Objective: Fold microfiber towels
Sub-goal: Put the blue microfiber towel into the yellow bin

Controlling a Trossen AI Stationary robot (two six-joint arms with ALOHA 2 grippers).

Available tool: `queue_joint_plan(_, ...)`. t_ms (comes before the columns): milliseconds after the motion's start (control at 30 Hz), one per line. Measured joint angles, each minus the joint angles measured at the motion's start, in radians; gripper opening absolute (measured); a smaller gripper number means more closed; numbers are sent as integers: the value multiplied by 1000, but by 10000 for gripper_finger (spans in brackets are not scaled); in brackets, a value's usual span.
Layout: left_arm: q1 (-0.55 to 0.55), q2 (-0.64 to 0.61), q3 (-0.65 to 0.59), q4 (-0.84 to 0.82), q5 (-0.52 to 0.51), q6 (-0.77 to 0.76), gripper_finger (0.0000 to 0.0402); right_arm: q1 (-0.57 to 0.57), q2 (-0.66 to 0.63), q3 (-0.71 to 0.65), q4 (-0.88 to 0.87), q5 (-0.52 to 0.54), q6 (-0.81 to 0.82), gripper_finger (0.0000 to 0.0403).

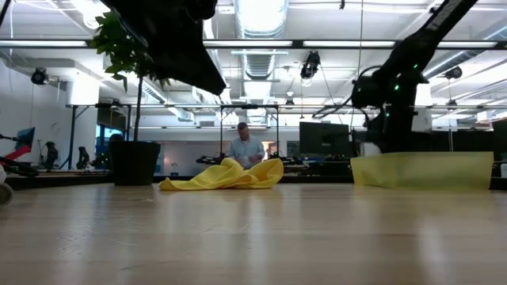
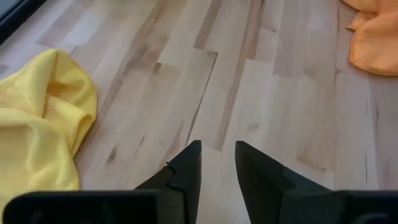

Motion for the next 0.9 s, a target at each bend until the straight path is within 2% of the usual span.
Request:
queue_joint_plan(367, 5, -2, -2, -6, 0, -8, 83, -42, 160, 86, 44, 28, -15, 9)
queue_joint_plan(667, 5, -13, -8, -10, -1, -10, 83, -61, 133, 169, 10, 83, -37, 9)
queue_joint_plan(800, 10, -13, -8, -12, -4, -10, 83, -69, 101, 189, -58, 153, -25, 9)
queue_joint_plan(900, 12, -13, -9, -10, -6, -10, 83, -106, 106, 196, -98, 122, -16, 9)
